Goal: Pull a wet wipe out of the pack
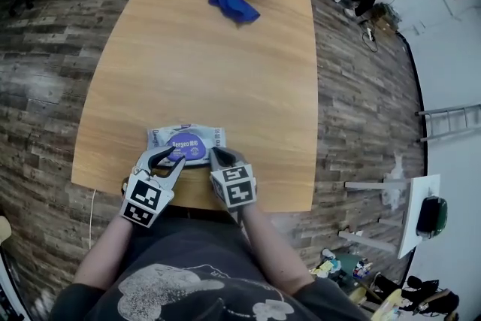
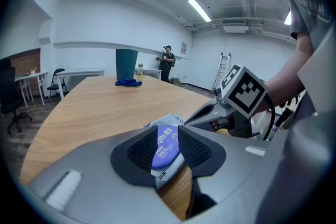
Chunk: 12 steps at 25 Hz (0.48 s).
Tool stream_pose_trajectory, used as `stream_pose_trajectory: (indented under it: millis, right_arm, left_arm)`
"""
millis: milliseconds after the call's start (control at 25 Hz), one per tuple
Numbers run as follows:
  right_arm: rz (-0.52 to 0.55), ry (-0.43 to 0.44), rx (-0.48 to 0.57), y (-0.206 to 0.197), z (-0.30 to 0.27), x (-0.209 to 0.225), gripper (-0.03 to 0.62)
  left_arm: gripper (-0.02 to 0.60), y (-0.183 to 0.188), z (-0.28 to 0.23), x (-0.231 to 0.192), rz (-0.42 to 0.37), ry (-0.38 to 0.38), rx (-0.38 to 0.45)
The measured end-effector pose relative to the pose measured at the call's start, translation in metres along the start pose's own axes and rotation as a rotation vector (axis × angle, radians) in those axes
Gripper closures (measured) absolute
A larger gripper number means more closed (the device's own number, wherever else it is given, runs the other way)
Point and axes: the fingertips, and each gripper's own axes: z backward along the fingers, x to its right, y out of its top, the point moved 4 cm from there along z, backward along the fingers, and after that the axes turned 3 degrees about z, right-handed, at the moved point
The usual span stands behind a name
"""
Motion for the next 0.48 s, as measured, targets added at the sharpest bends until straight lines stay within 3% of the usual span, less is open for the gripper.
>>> stream_pose_trajectory:
  millis: [80,280,480]
  right_arm:
    - [-0.009,0.000,0.000,0.001,0.000,0.001,0.603]
    - [0.000,0.015,-0.007,-0.001,0.000,0.002,0.603]
    - [0.011,0.033,-0.020,0.000,0.000,0.002,0.603]
  left_arm:
    - [0.414,-0.005,-0.005,0.003,-0.065,-0.016,-0.030]
    - [0.273,-0.014,-0.015,0.002,-0.144,-0.007,-0.110]
    - [0.234,-0.023,-0.025,-0.002,-0.323,0.002,-0.206]
